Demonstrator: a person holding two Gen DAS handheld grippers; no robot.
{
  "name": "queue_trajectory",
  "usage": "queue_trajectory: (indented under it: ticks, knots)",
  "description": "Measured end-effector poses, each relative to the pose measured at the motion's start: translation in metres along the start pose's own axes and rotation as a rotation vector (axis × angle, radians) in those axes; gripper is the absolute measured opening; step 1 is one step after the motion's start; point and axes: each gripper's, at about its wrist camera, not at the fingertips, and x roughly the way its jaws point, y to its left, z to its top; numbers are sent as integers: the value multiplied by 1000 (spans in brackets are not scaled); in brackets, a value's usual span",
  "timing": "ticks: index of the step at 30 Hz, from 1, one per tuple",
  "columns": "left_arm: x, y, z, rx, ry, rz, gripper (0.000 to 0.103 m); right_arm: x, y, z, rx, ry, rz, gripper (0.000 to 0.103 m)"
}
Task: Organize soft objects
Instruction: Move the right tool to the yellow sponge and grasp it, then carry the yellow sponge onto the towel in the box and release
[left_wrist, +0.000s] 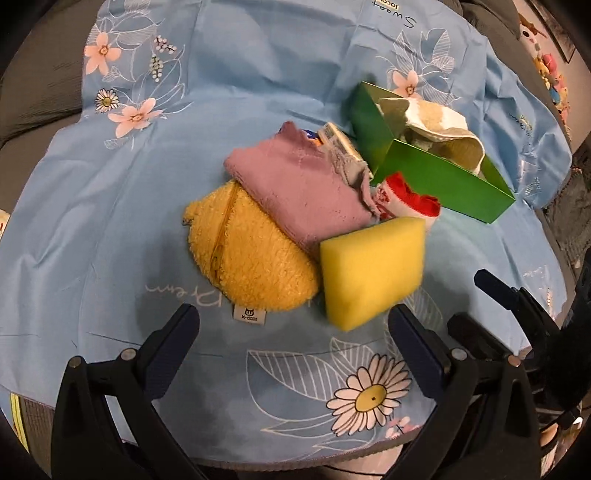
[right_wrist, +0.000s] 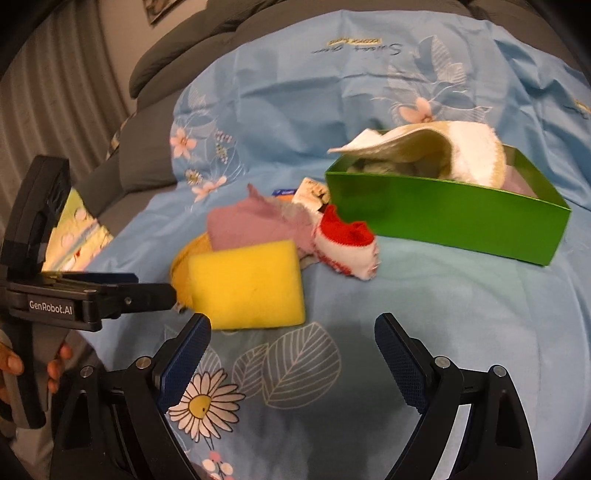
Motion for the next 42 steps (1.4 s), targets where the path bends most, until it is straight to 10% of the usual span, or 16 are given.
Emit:
queue_trajectory:
  ticks: [13,26,42]
  knots:
    - [15,-14,9,48,-42,-25,100,34,3,4,-43,21,48,90]
    - [38,-26,16,82,-2,-123,59,58,4,7,-42,70,119,58]
    - [12,-36,24,100,-72,-135,52,32,11,16,-45,-24,80,51]
